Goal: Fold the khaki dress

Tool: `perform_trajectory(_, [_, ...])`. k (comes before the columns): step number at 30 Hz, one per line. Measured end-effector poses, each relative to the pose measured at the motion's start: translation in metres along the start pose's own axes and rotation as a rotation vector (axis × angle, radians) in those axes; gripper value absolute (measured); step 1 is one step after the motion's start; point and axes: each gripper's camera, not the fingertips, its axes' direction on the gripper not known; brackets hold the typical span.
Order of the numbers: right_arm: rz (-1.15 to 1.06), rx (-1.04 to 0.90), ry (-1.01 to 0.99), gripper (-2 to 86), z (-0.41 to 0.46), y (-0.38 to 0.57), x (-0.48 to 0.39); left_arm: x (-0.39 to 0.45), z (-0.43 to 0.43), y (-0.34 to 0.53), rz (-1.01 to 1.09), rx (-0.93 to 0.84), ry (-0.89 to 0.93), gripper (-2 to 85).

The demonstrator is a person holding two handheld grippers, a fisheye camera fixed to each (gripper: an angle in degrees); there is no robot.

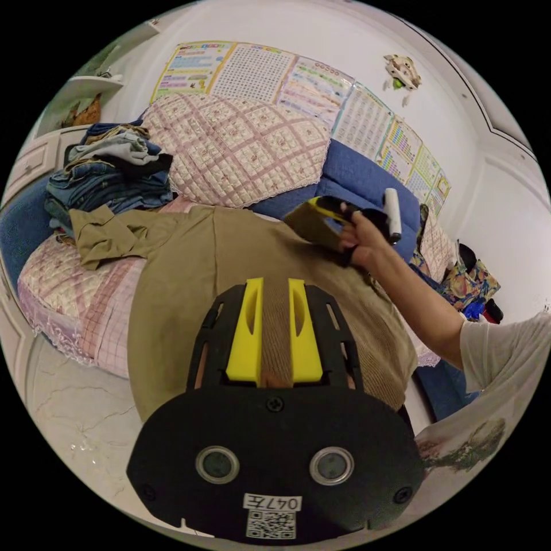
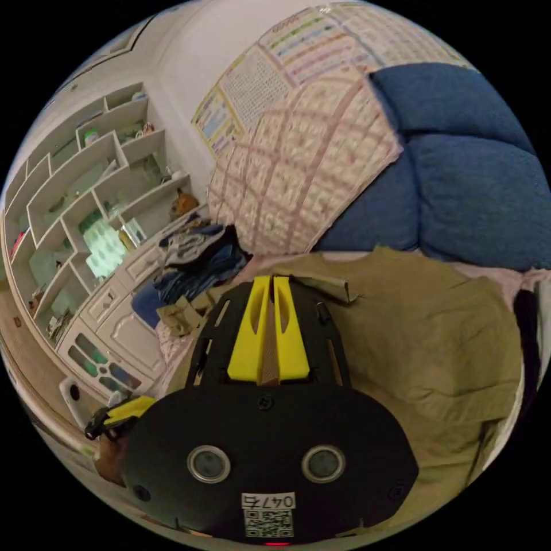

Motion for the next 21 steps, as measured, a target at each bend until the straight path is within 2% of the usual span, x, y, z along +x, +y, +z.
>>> perform_trajectory(2, [-0.092,-0.173,-0.081,8.8,0.059,-0.001,-0.026,-0.001,0.007,-0.001,-0.005,-0.006,-0.010,7.0])
perform_trajectory(6, [-0.175,-0.267,-0.164,13.8,0.069,-0.004,-0.053,-0.001,0.027,-0.009,-0.007,-0.016,-0.003,7.0])
perform_trajectory(9, [-0.210,-0.243,-0.103,11.2,0.025,-0.008,-0.051,0.009,0.053,-0.028,0.024,-0.042,0.006,6.9])
perform_trajectory(13, [-0.130,-0.120,0.111,5.9,-0.071,-0.003,-0.008,0.038,0.092,-0.064,0.126,-0.090,-0.048,7.0])
perform_trajectory(18, [-0.133,-0.184,0.057,5.5,-0.120,0.007,0.003,0.104,0.147,-0.109,0.344,-0.134,0.003,6.5])
perform_trajectory(21, [-0.073,-0.120,0.102,5.1,-0.144,0.016,-0.007,0.167,0.208,-0.128,0.565,-0.202,-0.035,7.0])
